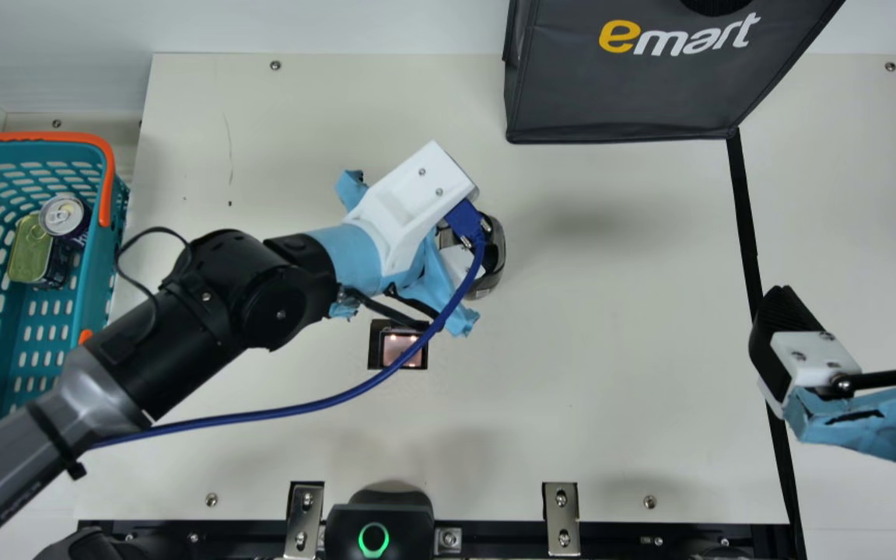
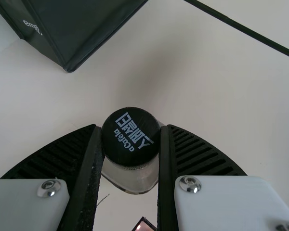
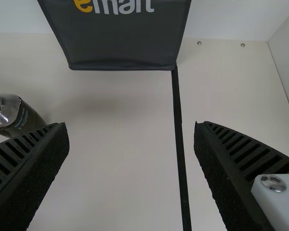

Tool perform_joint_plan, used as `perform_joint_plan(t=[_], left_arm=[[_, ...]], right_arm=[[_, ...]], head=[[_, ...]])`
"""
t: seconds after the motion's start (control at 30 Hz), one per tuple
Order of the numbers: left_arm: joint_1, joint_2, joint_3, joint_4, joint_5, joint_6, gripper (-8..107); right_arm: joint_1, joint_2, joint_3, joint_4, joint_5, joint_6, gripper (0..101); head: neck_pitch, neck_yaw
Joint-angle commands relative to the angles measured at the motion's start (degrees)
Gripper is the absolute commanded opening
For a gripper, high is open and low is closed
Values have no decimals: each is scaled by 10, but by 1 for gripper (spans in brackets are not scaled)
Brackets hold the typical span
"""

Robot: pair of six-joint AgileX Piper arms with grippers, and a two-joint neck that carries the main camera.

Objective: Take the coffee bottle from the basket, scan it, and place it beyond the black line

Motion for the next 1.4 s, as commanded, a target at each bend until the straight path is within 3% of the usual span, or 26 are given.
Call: perform_joint_plan(t=[0.0,0.17,0.3,0.63,1.37], left_arm=[[-1,1,1,1,0,-2,40],[-4,3,3,3,-2,-6,57],[-6,5,4,5,-3,-8,58],[-10,10,4,5,-5,-9,90],[0,15,-30,28,0,-59,90]], right_arm=[[0,0,0,0,0,0,91],[0,0,0,0,0,0,91],[0,0,0,0,0,0,91],[0,0,0,0,0,0,91],[0,0,0,0,0,0,91]], head=[[-16,1],[-16,1],[-16,1],[-16,1],[-16,1]])
